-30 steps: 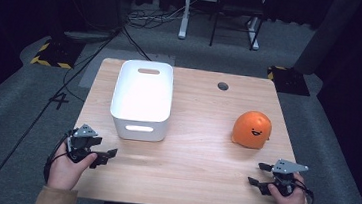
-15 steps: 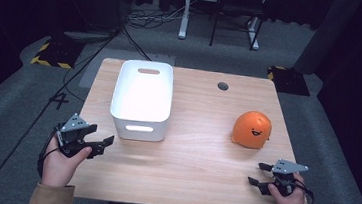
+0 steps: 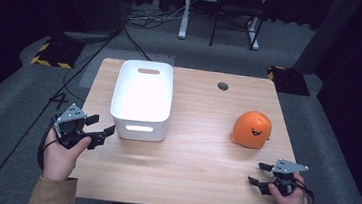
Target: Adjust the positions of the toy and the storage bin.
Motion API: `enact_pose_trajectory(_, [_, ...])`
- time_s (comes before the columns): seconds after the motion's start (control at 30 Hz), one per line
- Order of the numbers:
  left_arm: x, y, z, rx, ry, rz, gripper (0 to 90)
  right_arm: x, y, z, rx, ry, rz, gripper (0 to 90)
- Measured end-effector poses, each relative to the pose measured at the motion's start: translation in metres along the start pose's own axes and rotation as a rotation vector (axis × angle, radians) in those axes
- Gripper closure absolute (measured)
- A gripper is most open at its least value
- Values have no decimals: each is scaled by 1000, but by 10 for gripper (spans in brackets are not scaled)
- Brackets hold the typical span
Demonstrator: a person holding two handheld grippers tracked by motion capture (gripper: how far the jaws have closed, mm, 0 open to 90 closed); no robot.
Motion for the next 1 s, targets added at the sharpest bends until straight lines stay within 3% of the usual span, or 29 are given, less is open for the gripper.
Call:
enact_pose_trajectory(0.17, [1,9,-2,37,-13,5,285,0,0,0,0,-2,-2,262])
enact_pose_trajectory(0.3, [-3,14,-7,71,11,8,297,0,0,0,-1,1,-3,263])
enact_pose_trajectory(0.7, [-20,19,-40,89,53,4,356,3,0,1,3,17,-25,262])
enact_pose_trajectory(0.93, [-27,13,-56,80,87,-13,362,3,0,1,5,19,-29,263])
enact_pose_trajectory(1.0, [-28,11,-58,86,79,-2,366,3,0,1,4,18,-27,263])
Point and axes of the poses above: each handheld gripper's, and its own axes: z roughly backward along the jaws, y roughly out of its top, x roughly to its right, the point moved 3 cm from there along -z, roughly forward along the jaws, and after that the axes turned 8 degrees about x, right-handed, at the moved point
